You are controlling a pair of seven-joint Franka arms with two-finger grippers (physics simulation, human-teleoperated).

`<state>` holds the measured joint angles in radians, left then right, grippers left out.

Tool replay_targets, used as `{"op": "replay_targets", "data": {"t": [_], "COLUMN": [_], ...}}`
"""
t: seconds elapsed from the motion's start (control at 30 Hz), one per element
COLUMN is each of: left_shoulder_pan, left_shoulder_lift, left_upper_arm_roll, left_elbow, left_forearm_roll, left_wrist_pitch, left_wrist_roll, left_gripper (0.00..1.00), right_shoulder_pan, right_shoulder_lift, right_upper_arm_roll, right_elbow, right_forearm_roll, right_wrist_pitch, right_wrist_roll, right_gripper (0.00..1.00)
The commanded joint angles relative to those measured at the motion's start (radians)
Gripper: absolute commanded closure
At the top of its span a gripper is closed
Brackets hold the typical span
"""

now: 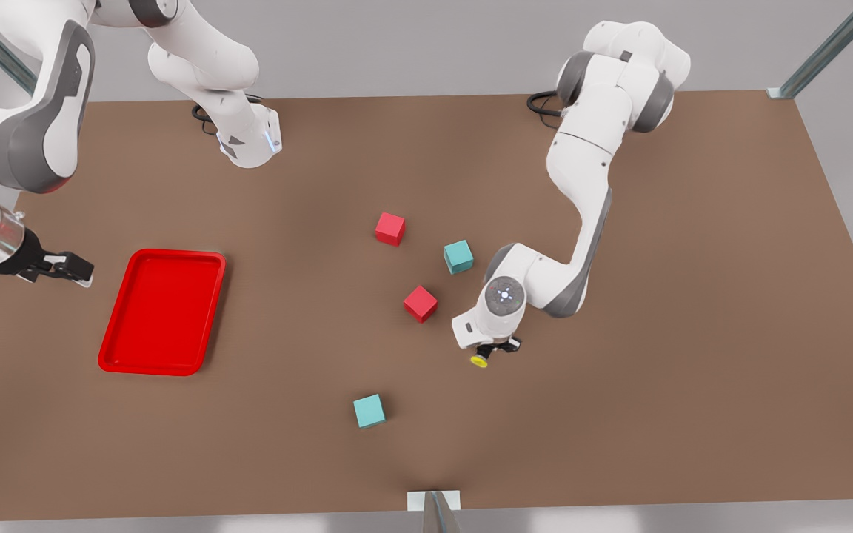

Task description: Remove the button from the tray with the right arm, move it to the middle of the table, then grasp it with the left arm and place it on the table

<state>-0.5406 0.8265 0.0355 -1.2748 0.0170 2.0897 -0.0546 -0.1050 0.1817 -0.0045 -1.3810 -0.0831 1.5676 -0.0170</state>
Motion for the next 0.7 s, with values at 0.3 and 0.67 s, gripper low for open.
{"op": "replay_targets", "data": {"t": [0.3,0.67], "left_shoulder_pan": [0.113,0.010], "left_shoulder_lift": [0.011,0.025], "left_upper_arm_roll": [0.150,0.149], "left_elbow": [0.117,0.083], "left_forearm_roll": [-0.012,0.135], "left_wrist_pitch": [-0.146,0.133], "left_wrist_roll": [-0.418,-1.113], "left_gripper": [0.62,0.62], "right_shoulder_pan": [0.002,0.007], "right_shoulder_lift": [0.002,0.007], "right_upper_arm_roll": [0.000,0.000], "right_elbow": [0.000,0.000], "right_forearm_roll": [0.000,0.000], "right_wrist_pitch": [0.000,0.000], "right_wrist_roll": [-0.008,-0.006], "right_gripper": [0.00,0.00]}}
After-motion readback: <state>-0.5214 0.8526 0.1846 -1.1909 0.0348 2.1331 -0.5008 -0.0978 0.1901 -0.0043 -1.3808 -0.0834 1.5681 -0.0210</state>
